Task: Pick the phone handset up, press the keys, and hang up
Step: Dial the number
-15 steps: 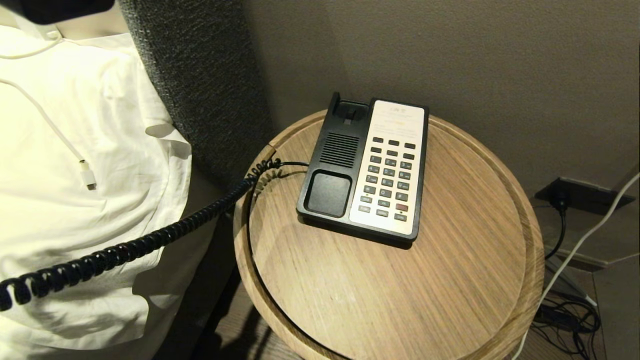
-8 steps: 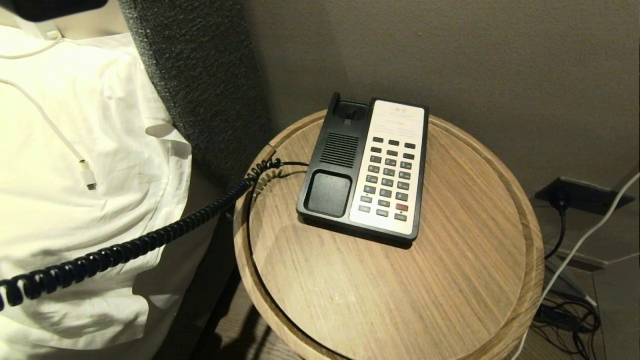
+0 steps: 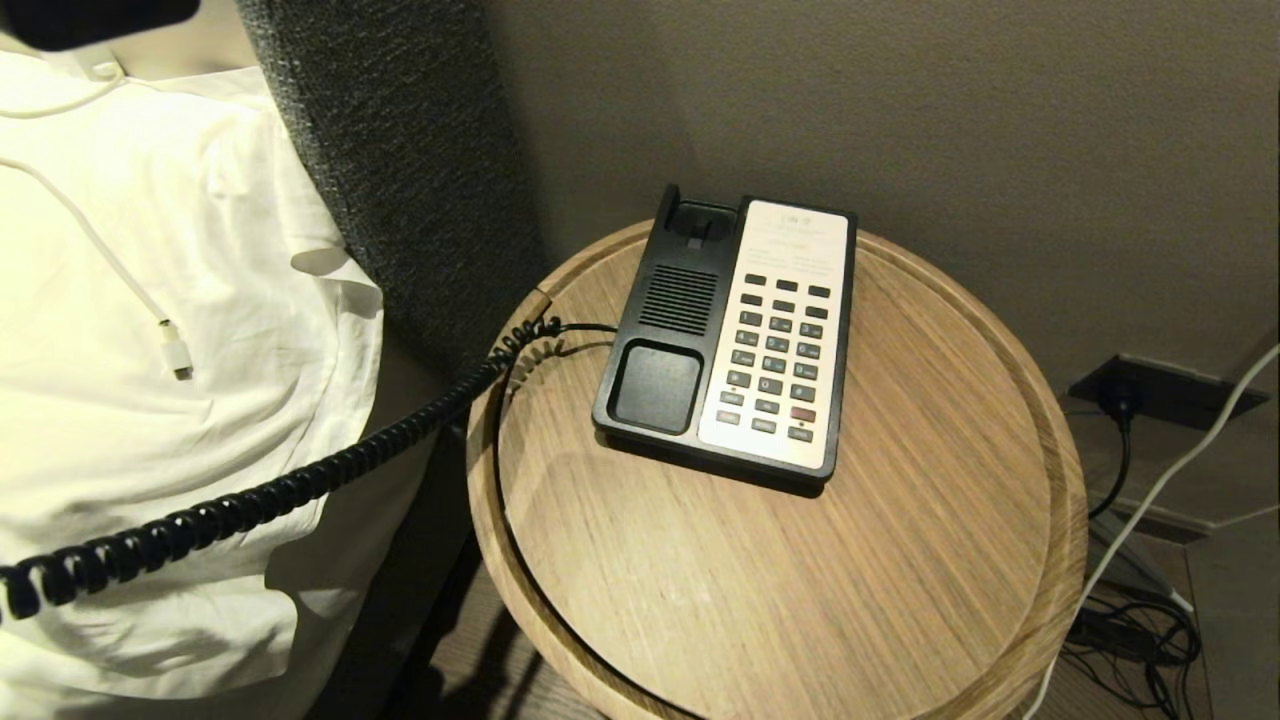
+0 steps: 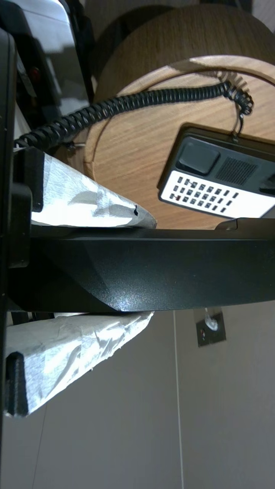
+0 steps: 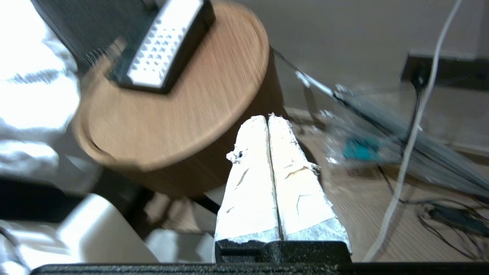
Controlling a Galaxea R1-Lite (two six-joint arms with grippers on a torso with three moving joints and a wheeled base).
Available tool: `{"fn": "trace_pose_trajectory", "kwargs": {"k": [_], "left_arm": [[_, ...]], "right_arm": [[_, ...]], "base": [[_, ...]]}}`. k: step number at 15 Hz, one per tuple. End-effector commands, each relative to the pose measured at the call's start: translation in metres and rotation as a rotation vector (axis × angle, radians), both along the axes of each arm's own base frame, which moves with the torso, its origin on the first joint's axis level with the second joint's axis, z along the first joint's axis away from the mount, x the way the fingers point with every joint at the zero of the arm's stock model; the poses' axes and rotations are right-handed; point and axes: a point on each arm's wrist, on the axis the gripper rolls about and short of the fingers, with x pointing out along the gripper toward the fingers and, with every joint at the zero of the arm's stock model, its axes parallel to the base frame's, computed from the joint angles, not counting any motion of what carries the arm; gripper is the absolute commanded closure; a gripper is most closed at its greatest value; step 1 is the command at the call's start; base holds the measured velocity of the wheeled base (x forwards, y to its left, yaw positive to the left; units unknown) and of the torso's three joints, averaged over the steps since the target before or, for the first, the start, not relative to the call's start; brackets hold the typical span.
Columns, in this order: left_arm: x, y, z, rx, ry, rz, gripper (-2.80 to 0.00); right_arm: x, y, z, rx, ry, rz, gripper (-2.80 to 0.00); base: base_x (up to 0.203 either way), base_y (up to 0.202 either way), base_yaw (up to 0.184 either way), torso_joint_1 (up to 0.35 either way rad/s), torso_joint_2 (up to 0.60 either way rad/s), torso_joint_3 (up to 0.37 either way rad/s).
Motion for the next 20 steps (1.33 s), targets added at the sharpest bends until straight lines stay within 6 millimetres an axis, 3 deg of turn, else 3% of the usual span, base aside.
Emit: {"fn": "trace_pose_trajectory", "kwargs": {"k": [1,4,10,13,17,20], "left_arm": [[0.000,0.000,-0.002,0.005,0.009,0.003,0.00],[0.001,-0.001,-0.002,0.006,0.010,0.003,0.00],[0.003,-0.004,-0.001,0.006,0.010,0.004,0.00],[0.004,-0.006,-0.001,0.010,0.012,0.004,0.00],[0.005,-0.007,0.000,0.011,0.013,0.006,0.00],[0.005,-0.008,0.000,0.013,0.014,0.007,0.00]], "right_arm": [[0.026,-0.001,0.048,0.052,0.101,0.016,0.00],[0.074,-0.001,0.087,0.092,0.247,0.089,0.00],[0.194,0.007,0.126,0.095,0.515,0.237,0.00],[0.243,0.015,0.139,0.069,0.591,0.279,0.00],[0.281,0.044,0.138,-0.011,0.662,0.348,0.00],[0.291,0.077,0.139,-0.078,0.676,0.426,0.00]], "base": [[0.000,0.000,0.000,0.000,0.00,0.000],[0.000,0.000,0.000,0.000,0.00,0.000],[0.000,0.000,0.000,0.000,0.00,0.000],[0.000,0.000,0.000,0.000,0.00,0.000],[0.000,0.000,0.000,0.000,0.00,0.000],[0.000,0.000,0.000,0.000,0.00,0.000]]}}
